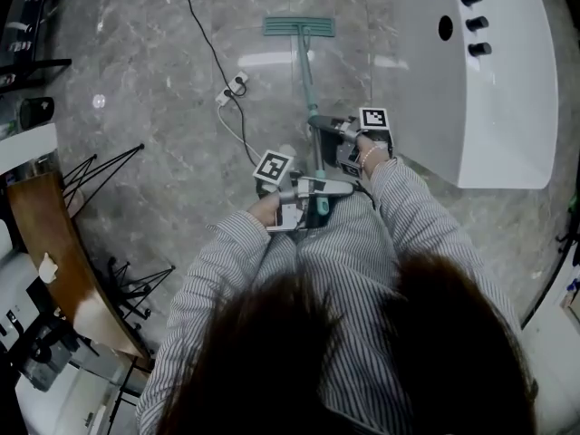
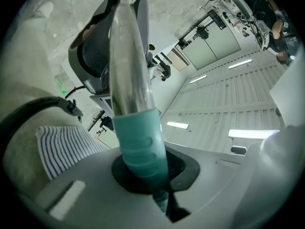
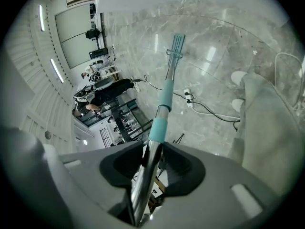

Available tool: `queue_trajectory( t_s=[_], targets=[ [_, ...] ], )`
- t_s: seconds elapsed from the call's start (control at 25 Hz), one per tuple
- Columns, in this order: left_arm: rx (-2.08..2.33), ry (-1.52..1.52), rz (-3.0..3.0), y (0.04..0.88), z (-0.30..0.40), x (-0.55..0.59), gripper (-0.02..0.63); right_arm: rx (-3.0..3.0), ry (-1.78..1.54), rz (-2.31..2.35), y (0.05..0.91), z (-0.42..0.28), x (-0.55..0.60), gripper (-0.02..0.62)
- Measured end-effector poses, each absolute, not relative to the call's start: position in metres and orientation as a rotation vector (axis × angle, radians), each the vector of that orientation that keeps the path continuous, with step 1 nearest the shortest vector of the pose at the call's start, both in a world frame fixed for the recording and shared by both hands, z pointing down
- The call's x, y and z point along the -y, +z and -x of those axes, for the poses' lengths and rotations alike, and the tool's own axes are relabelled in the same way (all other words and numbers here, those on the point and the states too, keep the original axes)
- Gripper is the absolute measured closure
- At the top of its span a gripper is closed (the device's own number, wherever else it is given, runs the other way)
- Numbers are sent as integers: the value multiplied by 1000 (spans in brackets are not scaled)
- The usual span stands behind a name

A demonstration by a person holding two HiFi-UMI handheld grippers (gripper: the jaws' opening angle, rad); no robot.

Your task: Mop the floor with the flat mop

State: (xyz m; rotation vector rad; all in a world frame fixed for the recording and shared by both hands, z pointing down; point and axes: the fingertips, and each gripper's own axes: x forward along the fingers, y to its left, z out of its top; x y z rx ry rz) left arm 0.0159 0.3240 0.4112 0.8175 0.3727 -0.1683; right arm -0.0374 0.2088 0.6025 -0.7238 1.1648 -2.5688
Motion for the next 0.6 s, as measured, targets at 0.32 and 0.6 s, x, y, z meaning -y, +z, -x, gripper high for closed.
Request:
queue_trajectory(
  t_s=[0.32,0.6],
  targets=[
    [-324,-236,-842,420,-6,-250,591,-1207,-2538,741,607,40,-139,462],
    [-290,-212,-863,438,-28,-129,592,-1202,-2501,763,620,16,-15,462]
  ],
)
